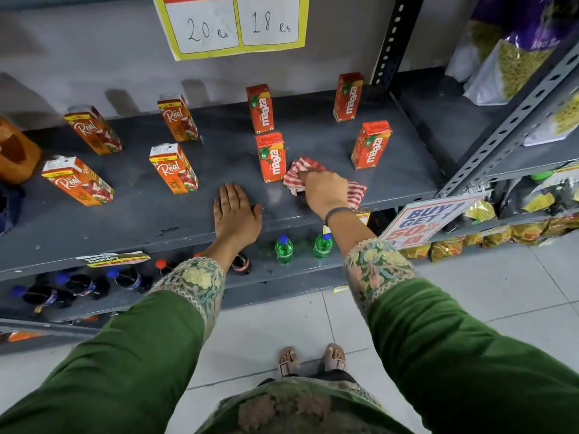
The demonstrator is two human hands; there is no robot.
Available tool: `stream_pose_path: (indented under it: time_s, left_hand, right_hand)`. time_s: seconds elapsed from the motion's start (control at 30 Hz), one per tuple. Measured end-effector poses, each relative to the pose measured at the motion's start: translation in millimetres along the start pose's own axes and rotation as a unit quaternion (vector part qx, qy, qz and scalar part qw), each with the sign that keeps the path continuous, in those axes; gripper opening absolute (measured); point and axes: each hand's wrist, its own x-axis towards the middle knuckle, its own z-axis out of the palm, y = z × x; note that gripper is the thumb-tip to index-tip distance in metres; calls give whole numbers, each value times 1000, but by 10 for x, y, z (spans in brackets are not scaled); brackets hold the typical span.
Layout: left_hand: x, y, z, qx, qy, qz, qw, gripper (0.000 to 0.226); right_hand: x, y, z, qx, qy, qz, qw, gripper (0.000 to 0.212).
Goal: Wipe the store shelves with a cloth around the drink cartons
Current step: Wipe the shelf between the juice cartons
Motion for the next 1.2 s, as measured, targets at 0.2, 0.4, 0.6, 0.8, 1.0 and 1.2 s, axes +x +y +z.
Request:
stream_pose_path:
  time_s: [0.2, 0.4, 0.6, 0.8, 1.0, 1.2]
  left_hand:
    - [-2, -3, -4, -6, 0, 7, 1000, 68]
    - [-6, 5, -18, -12, -3, 1, 1000, 69]
    - [-88, -110, -95, -46, 14, 50, 998, 60]
    - [-392, -438, -151, -77, 158, 69, 982, 46]
    - [-500, -1170, -246, -33, 187, -39, 981, 44]
    - [-323, -1786, -273, 38, 64, 17, 997, 63]
  right_hand:
    - [-349, 140, -18, 69, -43, -2, 997, 41]
    - [-428, 434, -53, 118, 38, 127, 984, 40]
    - [-471, -32, 2, 44, -39, -46, 997, 45]
    - [-572, 35, -52, 185, 76, 8, 980, 31]
    - [-526, 21, -48, 133, 51, 124, 982, 24]
    - [-594, -823, 121, 52, 34, 5, 998, 28]
